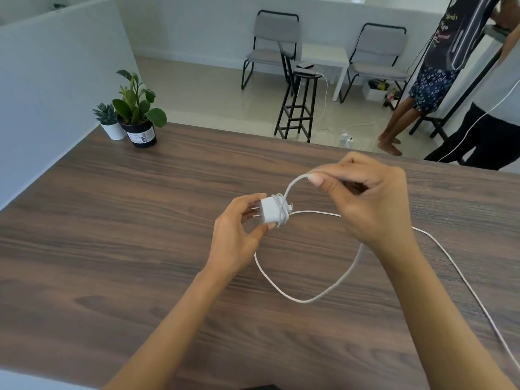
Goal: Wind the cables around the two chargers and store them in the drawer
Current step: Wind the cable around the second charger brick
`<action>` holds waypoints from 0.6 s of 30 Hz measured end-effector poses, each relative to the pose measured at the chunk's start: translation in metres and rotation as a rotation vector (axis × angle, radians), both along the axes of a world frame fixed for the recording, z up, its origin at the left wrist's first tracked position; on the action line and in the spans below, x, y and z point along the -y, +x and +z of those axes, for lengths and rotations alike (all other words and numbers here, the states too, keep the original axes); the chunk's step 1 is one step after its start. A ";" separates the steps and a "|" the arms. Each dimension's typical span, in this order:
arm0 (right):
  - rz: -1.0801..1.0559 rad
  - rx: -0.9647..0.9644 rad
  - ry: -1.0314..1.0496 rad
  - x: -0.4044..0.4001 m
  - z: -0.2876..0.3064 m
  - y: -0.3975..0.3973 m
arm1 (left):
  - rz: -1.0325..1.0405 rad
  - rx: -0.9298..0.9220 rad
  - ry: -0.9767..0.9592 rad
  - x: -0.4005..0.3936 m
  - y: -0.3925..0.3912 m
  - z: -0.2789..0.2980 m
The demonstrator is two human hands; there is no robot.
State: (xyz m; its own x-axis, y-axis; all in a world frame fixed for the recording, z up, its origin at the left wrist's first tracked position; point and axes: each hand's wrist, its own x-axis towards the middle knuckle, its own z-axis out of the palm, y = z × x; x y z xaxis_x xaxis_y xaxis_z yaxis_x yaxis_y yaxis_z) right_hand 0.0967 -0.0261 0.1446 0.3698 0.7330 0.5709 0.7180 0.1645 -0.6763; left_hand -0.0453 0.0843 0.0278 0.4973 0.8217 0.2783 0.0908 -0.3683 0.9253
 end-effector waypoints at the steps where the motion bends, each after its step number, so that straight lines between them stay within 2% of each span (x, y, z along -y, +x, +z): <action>1: -0.004 -0.005 0.003 -0.004 0.001 0.004 | -0.026 0.003 0.015 0.003 -0.001 0.000; 7: 0.035 -0.113 0.028 -0.030 -0.001 0.028 | -0.146 0.031 0.042 0.017 -0.008 0.006; 13: 0.050 -0.199 -0.040 -0.055 -0.018 0.038 | -0.260 0.042 -0.050 0.033 -0.015 0.021; 18: 0.035 -0.271 -0.143 -0.068 -0.044 0.041 | -0.307 0.188 -0.156 0.040 -0.018 0.041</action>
